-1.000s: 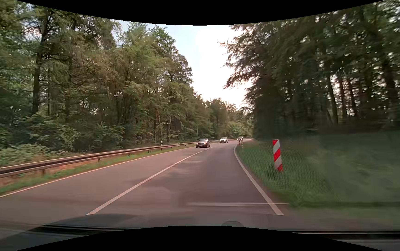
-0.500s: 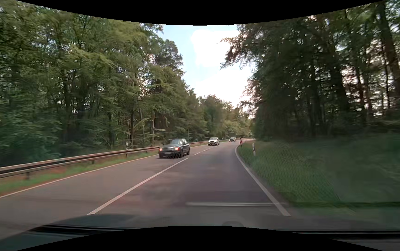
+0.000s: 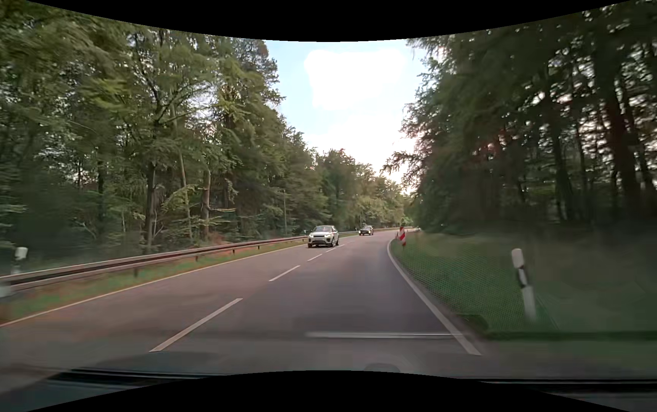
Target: Follow the waypoints while adhering to traffic rules and regulations
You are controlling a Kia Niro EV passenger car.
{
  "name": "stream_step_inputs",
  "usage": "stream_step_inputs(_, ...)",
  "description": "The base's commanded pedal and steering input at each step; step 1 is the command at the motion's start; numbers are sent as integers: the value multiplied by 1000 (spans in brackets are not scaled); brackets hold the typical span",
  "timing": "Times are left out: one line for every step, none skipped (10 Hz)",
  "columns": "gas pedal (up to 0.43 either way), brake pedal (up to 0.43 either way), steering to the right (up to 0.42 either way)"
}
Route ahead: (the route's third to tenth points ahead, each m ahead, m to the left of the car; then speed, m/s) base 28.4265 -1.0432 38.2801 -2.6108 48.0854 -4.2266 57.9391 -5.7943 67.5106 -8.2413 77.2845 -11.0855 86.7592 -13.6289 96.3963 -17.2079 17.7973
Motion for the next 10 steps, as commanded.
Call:
stream_step_inputs(260,0,13)
stream_step_inputs(260,0,13)
stream_step_inputs(260,0,13)
stream_step_inputs(260,0,13)
stream_step_inputs(248,0,13)
stream_step_inputs(228,0,13)
stream_step_inputs(189,0,13)
stream_step_inputs(177,0,13)
stream_step_inputs(157,0,13)
stream_step_inputs(118,0,13)
